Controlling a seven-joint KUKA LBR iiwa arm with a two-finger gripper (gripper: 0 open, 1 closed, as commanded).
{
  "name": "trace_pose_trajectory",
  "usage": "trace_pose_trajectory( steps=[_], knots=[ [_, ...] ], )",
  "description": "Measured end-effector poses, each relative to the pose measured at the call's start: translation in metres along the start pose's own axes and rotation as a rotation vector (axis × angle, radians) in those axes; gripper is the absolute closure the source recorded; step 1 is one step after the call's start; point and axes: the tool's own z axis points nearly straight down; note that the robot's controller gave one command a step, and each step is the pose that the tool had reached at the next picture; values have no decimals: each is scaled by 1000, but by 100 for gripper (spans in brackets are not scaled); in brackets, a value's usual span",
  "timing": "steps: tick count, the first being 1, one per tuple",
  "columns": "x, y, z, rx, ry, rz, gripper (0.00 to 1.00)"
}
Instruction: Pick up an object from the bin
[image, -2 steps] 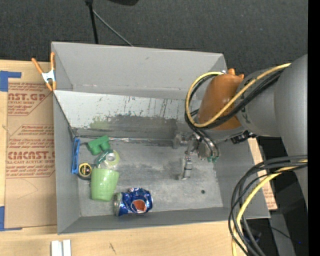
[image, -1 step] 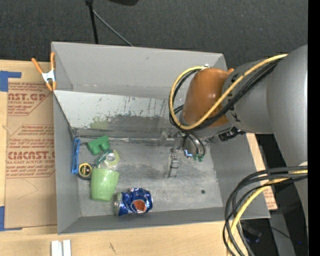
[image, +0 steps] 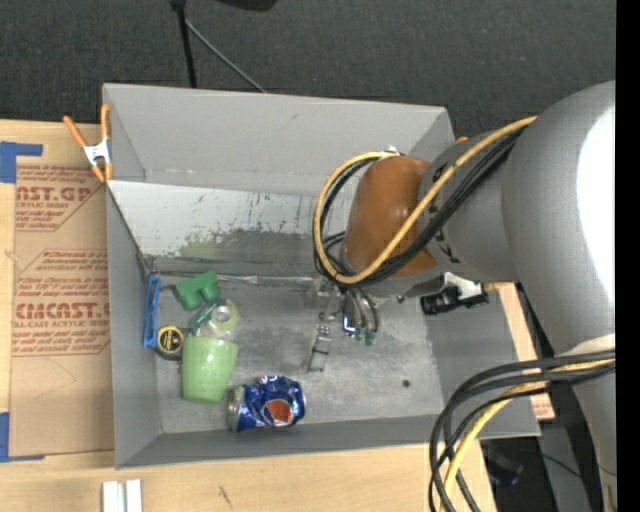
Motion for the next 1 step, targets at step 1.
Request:
trace_pose_trajectory(
  steps=[1],
  knots=[
    [-54,-71,31,5,-5,-32,0]
  ],
)
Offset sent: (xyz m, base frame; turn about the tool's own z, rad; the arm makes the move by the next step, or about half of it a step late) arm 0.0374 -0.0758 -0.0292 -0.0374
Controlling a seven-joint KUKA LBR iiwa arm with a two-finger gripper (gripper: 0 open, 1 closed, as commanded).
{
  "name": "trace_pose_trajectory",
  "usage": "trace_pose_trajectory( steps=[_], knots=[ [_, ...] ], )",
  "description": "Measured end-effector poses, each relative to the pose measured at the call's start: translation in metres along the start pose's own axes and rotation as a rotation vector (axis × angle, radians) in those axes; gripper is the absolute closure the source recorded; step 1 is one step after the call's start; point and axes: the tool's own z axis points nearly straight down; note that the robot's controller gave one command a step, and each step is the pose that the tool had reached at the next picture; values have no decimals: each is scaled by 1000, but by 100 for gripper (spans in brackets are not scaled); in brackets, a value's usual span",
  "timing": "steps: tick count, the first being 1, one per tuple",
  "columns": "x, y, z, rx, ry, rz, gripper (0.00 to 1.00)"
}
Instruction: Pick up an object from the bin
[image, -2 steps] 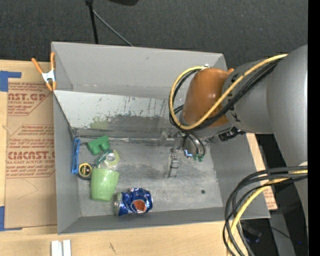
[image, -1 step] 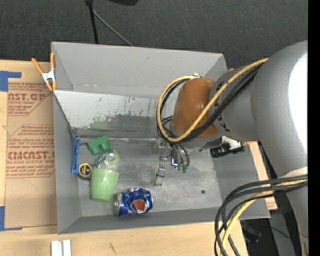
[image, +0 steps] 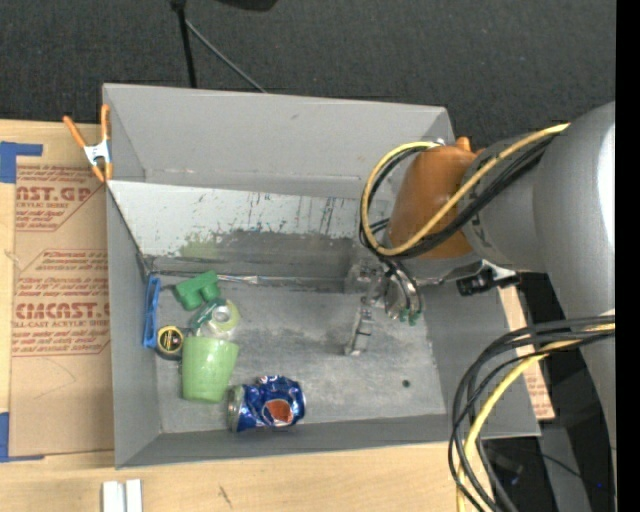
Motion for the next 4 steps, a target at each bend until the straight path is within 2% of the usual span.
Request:
trace_pose_trajectory(
  steps=[1,2,3,4],
  knots=[
    [9,48,-1,-5,2,-95,0],
    [9,46,-1,-3,2,-93,100],
    [9,46,-3,-3,1,-93,100],
    [8,47,-31,-4,-1,-94,100]
  ],
)
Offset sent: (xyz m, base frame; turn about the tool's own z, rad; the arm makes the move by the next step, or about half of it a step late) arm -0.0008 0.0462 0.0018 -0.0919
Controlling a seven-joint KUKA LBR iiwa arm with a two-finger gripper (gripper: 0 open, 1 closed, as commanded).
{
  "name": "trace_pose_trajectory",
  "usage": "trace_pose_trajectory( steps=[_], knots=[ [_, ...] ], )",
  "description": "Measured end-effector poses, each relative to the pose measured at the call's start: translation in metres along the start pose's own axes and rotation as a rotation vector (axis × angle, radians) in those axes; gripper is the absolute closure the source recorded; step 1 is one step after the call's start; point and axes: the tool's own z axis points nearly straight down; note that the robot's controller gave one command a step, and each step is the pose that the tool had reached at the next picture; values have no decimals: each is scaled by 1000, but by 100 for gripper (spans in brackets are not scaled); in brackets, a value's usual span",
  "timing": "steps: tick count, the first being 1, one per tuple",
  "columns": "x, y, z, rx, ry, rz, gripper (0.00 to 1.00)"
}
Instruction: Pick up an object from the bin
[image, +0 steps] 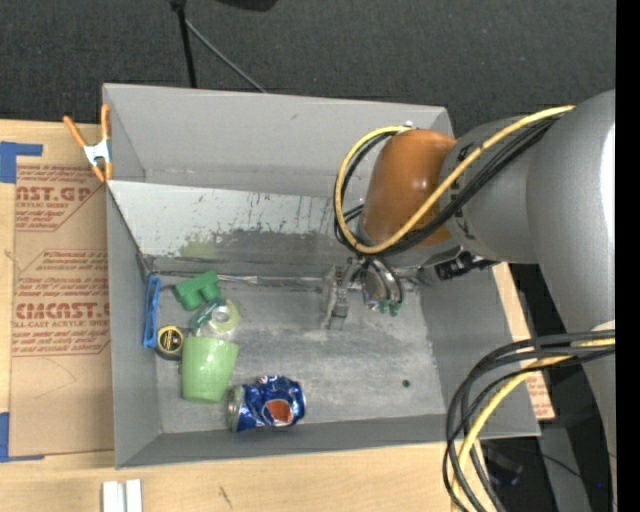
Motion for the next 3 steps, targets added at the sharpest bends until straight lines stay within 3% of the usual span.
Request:
trace_pose_trajectory(
  steps=[2,3],
  knots=[
    [-2,1,-47,0,-1,0,100],
    [-3,1,-54,0,1,0,100]
  ],
)
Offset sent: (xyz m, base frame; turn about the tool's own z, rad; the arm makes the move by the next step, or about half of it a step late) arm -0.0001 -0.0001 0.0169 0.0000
